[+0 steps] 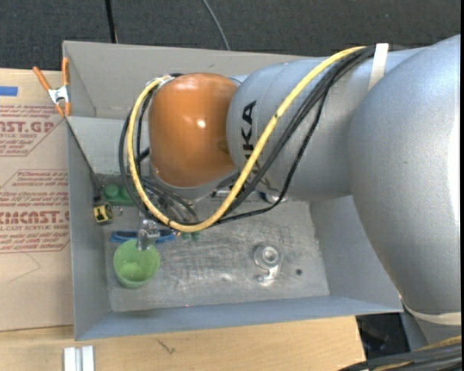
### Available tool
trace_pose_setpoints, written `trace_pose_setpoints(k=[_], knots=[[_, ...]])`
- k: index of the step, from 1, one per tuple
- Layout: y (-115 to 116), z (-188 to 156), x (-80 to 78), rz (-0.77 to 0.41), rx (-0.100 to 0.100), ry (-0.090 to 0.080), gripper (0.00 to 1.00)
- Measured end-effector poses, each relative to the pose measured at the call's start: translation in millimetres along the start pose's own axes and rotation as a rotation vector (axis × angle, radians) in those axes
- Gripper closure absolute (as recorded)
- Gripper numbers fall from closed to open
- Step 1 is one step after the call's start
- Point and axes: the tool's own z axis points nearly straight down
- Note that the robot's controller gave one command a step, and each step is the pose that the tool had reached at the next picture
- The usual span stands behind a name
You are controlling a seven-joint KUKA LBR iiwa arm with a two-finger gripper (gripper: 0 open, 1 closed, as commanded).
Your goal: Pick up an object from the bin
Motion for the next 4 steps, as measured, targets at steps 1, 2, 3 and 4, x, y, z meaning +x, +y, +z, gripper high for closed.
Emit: trace_pose_setpoints(k=[1,2,3,4], knots=[[-29.9,-15.2,-13.2,-0.027,-0.002,-0.008,1.00],[-28.1,-14.6,-12.4,-0.029,-0.002,-0.007,0.00],[-23.8,113.3,-45.8,-0.607,-0.001,-0.010,0.00],[-23.5,110.5,-47.2,-0.605,-0.002,-0.013,1.00]])
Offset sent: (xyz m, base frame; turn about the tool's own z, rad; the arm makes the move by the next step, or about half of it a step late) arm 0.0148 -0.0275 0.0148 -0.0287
